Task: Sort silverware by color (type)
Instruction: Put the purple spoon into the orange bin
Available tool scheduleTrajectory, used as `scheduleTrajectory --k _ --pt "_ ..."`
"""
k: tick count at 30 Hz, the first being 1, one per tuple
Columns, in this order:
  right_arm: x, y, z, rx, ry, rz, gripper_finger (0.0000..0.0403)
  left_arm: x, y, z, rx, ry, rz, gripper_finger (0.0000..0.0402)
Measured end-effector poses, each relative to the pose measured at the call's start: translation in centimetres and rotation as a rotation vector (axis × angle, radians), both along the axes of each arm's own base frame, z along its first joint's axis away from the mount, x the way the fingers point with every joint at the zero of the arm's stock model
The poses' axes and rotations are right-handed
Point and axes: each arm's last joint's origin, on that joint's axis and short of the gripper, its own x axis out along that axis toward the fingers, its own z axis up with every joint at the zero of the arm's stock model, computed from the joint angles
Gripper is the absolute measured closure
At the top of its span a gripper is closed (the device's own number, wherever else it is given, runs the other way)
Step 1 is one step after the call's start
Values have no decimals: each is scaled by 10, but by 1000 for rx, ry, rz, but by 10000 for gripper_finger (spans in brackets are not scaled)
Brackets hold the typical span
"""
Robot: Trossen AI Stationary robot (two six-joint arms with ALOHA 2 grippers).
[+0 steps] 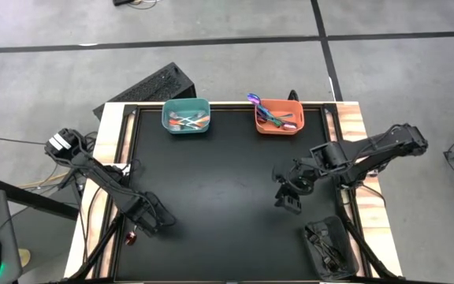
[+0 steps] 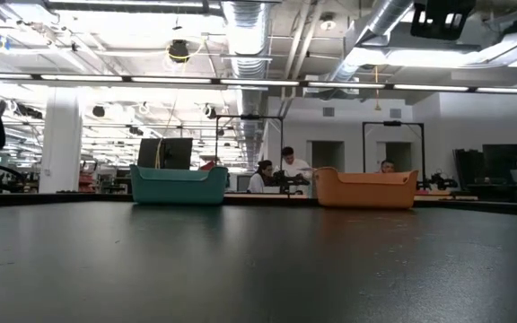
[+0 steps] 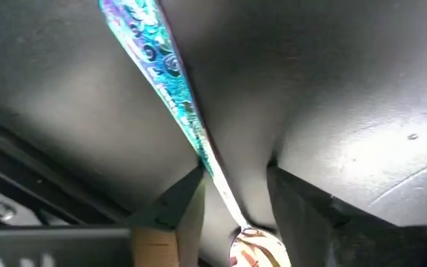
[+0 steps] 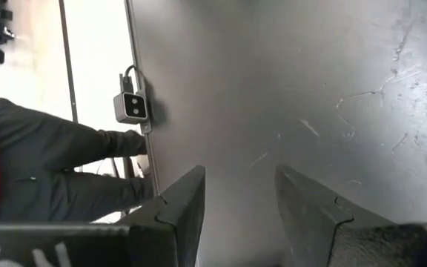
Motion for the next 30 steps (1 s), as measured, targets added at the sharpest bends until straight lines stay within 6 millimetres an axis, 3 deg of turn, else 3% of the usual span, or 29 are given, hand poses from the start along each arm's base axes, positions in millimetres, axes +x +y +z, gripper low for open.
scheduleTrajectory --k 9,16,22,26,30 --pt "-2 6 0 -18 0 -17 222 5 2 0 6 -52 -42 392" --pt "-1 -2 3 -21 0 -51 230 25 13 9 -11 -102 -82 399" --pt "-7 -20 30 -67 -79 -43 249 59 34 35 61 -245 -145 400" --pt "-20 -39 51 -165 -106 -75 263 90 60 60 164 -401 -221 401" --pt "-44 -61 62 -361 -44 -200 276 123 100 91 332 -586 -275 401"
